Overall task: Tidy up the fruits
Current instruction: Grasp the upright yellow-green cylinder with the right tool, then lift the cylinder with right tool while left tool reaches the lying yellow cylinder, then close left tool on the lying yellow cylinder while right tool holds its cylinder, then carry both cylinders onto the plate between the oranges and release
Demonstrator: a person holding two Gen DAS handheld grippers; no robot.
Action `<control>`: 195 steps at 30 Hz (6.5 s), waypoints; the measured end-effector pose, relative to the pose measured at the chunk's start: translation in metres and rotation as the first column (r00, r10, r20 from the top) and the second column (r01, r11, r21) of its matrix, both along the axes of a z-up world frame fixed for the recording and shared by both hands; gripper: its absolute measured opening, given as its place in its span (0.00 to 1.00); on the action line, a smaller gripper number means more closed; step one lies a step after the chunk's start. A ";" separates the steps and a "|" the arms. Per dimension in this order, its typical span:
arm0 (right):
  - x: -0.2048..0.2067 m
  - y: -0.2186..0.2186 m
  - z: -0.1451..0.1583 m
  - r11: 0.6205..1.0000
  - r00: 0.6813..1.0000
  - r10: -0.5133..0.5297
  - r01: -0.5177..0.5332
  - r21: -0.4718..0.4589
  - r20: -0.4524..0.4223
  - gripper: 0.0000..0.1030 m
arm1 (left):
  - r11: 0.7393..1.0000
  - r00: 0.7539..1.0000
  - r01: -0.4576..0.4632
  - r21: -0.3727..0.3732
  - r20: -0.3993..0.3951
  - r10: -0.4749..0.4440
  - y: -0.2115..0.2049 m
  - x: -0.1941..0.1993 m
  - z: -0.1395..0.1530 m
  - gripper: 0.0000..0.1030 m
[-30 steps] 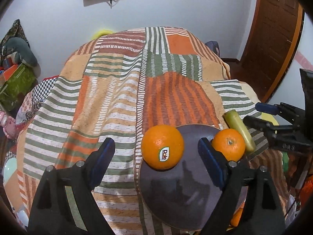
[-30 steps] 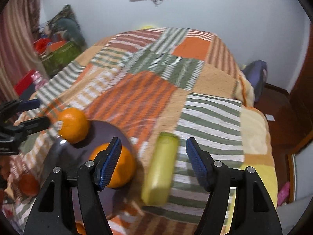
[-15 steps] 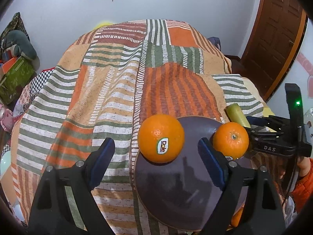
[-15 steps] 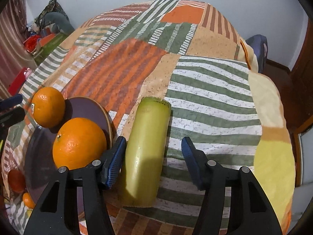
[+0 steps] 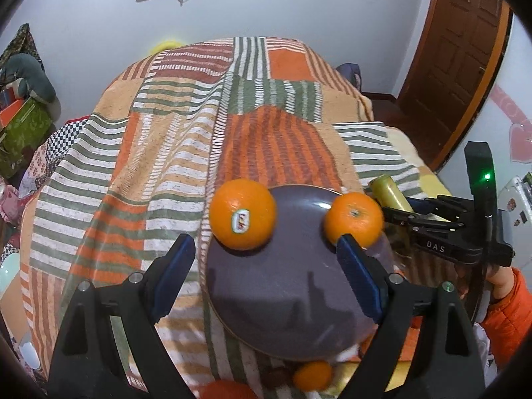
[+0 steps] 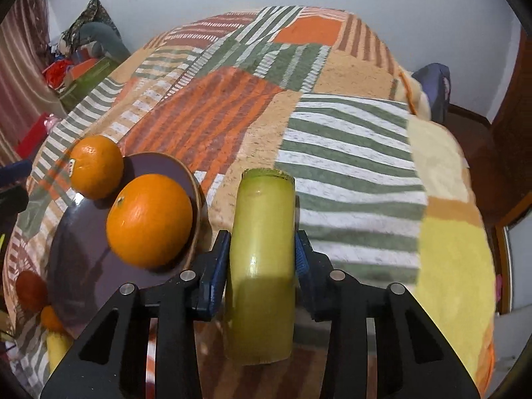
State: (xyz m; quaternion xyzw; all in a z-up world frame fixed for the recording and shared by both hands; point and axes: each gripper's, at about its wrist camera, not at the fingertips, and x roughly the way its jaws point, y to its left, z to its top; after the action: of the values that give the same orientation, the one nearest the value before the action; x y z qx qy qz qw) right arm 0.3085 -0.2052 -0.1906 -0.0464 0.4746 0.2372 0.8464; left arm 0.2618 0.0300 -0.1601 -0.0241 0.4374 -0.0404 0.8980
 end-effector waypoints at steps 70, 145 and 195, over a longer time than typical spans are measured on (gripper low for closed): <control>-0.159 -0.036 0.077 0.977 0.988 0.029 -0.061 0.206 0.154 0.31 | 0.998 0.983 0.004 -0.068 -0.183 -0.017 -0.066 -0.126 -0.042 1.00; -0.157 -0.075 0.021 0.979 0.998 -0.064 0.062 0.192 0.007 0.34 | 0.985 0.960 0.080 -0.152 -0.253 -0.117 -0.065 -0.114 -0.051 0.36; -0.107 0.026 0.081 0.975 0.980 0.080 -0.115 0.191 0.182 0.34 | 0.972 0.994 0.093 -0.214 -0.040 -0.104 -0.009 -0.076 0.018 0.34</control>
State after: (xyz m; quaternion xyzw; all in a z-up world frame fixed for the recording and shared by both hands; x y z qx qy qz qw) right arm 0.2017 -0.1797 -0.1095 -0.0044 0.3700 0.3204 0.8720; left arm 0.1860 0.0210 -0.1421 -0.0990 0.4539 -0.1307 0.8758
